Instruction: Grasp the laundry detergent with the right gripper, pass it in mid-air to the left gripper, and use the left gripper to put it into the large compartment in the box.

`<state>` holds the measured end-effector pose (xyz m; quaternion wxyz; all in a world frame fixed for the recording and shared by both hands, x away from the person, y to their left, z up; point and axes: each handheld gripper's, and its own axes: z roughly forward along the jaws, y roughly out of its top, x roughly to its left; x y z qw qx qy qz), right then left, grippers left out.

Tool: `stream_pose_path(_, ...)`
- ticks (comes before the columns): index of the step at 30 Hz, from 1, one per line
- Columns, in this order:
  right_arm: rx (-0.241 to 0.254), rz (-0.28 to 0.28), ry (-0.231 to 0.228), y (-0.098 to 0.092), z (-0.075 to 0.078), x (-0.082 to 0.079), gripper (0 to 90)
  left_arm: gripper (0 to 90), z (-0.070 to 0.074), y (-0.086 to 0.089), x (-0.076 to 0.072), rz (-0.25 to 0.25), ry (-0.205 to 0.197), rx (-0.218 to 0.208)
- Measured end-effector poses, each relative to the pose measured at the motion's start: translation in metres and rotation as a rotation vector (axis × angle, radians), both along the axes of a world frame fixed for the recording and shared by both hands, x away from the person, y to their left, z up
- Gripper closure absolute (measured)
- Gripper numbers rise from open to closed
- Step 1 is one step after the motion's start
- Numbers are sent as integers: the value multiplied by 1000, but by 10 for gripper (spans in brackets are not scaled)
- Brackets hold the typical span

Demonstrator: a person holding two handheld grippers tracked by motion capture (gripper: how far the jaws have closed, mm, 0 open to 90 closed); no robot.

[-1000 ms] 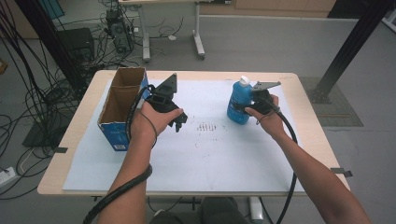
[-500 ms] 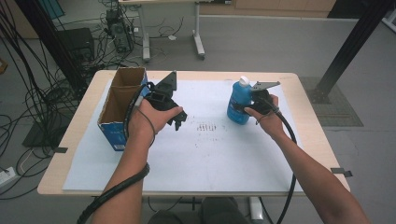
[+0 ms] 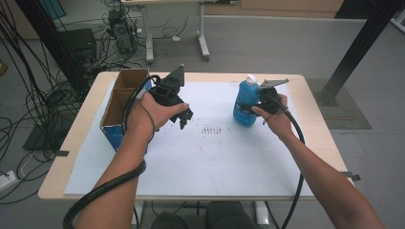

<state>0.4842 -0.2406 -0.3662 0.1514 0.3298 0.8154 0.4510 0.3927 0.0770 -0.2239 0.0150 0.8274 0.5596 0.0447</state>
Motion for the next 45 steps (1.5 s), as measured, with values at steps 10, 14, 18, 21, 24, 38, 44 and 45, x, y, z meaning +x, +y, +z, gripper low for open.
stream_pose_path(10, -13, 91, 31, -1, 42, 0, 434, 52, 24, -12, 7, -155, -33, 19)
stream_pose_path(14, -32, 127, 46, 0, 50, -2, 434, 52, 30, -13, 9, -220, -40, 31)
stream_pose_path(18, -35, 175, 61, 4, 55, -6, 434, 52, 36, -14, 11, -296, -47, 69)
stream_pose_path(21, -44, 213, 60, 9, 60, -9, 434, 53, 41, -16, 10, -342, -55, 72)
stream_pose_path(24, -29, 250, 59, 13, 65, -13, 433, 54, 45, -18, 10, -384, -67, 80)
stream_pose_path(38, -70, 467, 53, 47, 81, -29, 433, 55, 68, -20, 10, -550, -54, 109)
stream_pose_path(44, -86, 533, 40, 63, 84, -35, 433, 55, 78, -21, 11, -617, -68, 87)
stream_pose_path(45, -83, 555, 45, 69, 84, -36, 433, 55, 80, -22, 12, -627, -81, 75)
